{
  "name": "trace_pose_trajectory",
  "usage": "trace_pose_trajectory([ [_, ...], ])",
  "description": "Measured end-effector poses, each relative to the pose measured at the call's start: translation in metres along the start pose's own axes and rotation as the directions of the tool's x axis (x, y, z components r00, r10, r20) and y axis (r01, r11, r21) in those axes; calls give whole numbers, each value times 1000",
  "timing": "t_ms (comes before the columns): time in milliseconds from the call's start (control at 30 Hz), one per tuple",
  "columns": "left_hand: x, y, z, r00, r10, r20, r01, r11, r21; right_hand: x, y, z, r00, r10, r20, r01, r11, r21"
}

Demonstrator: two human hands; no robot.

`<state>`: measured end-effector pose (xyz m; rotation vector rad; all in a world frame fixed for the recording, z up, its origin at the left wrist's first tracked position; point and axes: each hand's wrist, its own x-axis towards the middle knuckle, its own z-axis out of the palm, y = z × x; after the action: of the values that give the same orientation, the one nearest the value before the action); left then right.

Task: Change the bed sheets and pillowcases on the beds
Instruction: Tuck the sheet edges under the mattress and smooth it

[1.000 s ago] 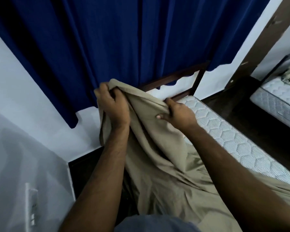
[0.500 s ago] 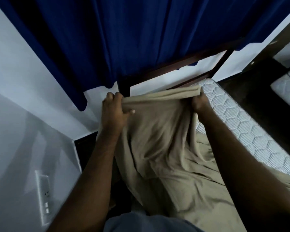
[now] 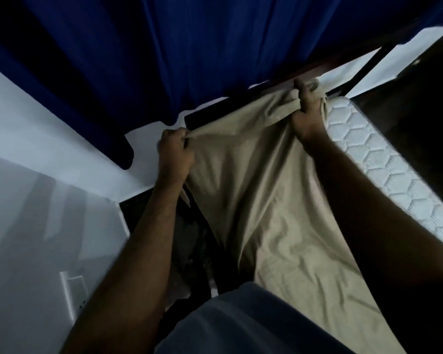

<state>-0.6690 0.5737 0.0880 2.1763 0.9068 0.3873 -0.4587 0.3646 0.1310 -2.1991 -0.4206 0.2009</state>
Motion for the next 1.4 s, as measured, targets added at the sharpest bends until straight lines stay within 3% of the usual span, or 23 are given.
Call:
trace_pose_trajectory([
  [133, 15, 1, 25, 983, 24, 179, -25, 1000, 4, 45, 57, 27, 970, 219, 107, -211, 974, -76],
  [267, 33, 8, 52, 975, 10, 221, -7, 1000, -18, 60, 81, 42, 949, 230, 215, -253, 964, 84],
  [433, 33, 3, 90, 952, -48, 303, 60, 998, -31, 73, 135, 69, 958, 202, 204, -229, 967, 114],
  [533, 24, -3, 110, 938, -67, 340, 82, 996, -31, 62, 144, 80, 953, 234, 194, -271, 943, 195],
  [600, 16, -9, 121, 935, -89, 343, 112, 993, -48, 52, 146, 88, 934, 302, 192, -333, 929, 158],
  [833, -36, -24, 137, 919, -142, 368, 220, 959, -179, -51, 150, 109, 859, 333, 389, -318, 942, -105],
  [933, -74, -39, 135, 910, -142, 390, 250, 937, -244, -107, 164, 123, 839, 356, 412, -357, 931, -77],
  [1067, -135, -62, 128, 924, -124, 361, 234, 932, -279, -175, 168, 127, 874, 300, 383, -291, 953, -85],
  [1267, -247, -108, 122, 918, -185, 352, 310, 887, -342, -276, 182, 139, 865, 270, 422, -260, 962, -83],
  [1400, -297, -155, 151, 878, -286, 384, 410, 864, -292, -318, 218, 157, 830, 337, 444, -222, 930, -292],
])
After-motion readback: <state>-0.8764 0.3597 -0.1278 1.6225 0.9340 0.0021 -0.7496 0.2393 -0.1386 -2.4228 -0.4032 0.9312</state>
